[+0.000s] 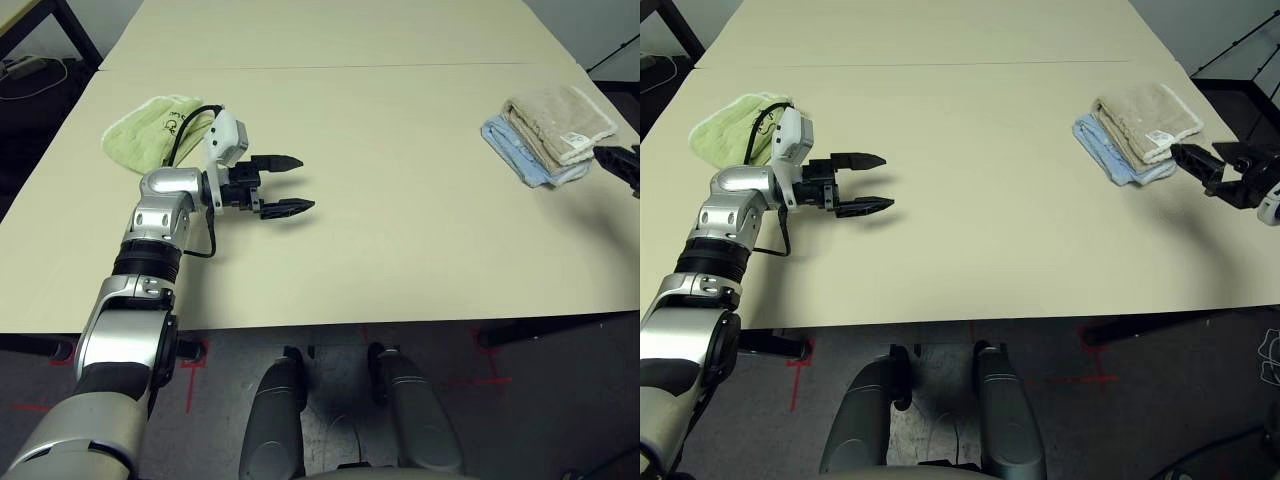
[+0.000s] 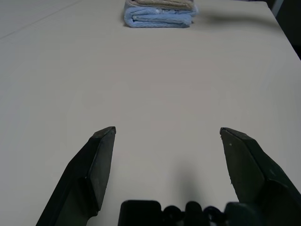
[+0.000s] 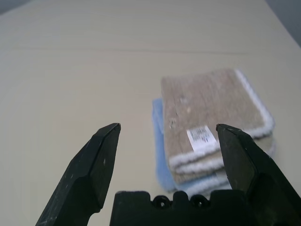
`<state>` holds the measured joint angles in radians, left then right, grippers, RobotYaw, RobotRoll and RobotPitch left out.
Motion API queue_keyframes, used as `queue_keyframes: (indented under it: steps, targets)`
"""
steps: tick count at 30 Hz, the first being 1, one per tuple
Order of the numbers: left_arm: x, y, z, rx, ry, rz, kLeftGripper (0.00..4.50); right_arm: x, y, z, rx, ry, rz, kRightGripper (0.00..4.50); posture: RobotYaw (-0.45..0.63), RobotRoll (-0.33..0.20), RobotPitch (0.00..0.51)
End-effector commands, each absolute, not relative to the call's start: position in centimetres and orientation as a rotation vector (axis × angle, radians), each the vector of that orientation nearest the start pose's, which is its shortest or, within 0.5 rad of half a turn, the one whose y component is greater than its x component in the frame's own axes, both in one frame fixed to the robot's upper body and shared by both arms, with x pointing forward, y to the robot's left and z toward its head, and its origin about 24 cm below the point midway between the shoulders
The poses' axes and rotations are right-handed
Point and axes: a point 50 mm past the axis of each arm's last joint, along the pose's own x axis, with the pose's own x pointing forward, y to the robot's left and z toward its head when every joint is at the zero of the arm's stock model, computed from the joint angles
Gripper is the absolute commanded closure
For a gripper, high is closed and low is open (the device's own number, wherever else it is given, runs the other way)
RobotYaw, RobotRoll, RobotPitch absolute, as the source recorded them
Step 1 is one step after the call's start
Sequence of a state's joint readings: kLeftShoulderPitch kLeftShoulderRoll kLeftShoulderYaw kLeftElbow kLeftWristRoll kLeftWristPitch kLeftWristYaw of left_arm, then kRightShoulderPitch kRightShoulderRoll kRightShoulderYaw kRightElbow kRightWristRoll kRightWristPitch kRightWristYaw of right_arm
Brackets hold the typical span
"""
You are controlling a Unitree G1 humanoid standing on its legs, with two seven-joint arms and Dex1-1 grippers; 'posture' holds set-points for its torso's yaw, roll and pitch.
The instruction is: Fold the towel and set it aside.
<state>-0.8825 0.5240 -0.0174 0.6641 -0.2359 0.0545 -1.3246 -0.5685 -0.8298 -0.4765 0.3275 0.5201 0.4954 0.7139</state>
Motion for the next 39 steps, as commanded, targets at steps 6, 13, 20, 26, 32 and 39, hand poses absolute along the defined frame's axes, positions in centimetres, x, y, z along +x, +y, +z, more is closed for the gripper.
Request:
queue_keyframes:
  steps: [6,13,20,26,32,39]
  targets:
    - [35.9,18.5,19.1,0.246,-0.044,-1.023,0.00,34.1,-32.4,21.0,0.012,-0.216,0.123,0.03,-0.04,0.000,0.210]
    - [36.9,18.3,19.1,0.203,-0.092,-0.808,0.00,36.5,-30.8,20.3,0.072,-0.314,0.027,0.03,-0.01,0.000,0.207]
    - [38.9,19.4,20.0,0.125,-0.224,-0.368,0.00,38.0,-28.8,19.6,0.078,-0.362,-0.024,0.03,0.04,0.000,0.204]
    - [40.3,20.6,19.8,0.054,-0.271,-0.037,0.00,39.0,-27.7,19.0,0.051,-0.309,-0.079,0.03,0.04,0.000,0.205]
    - [40.9,21.2,18.8,0.049,-0.255,0.070,0.00,39.4,-26.4,18.1,0.019,-0.280,-0.038,0.03,0.01,0.000,0.196]
    - [40.5,21.9,17.7,0.123,-0.283,0.031,0.00,38.8,-26.7,16.1,0.032,-0.273,-0.114,0.03,0.00,0.000,0.180]
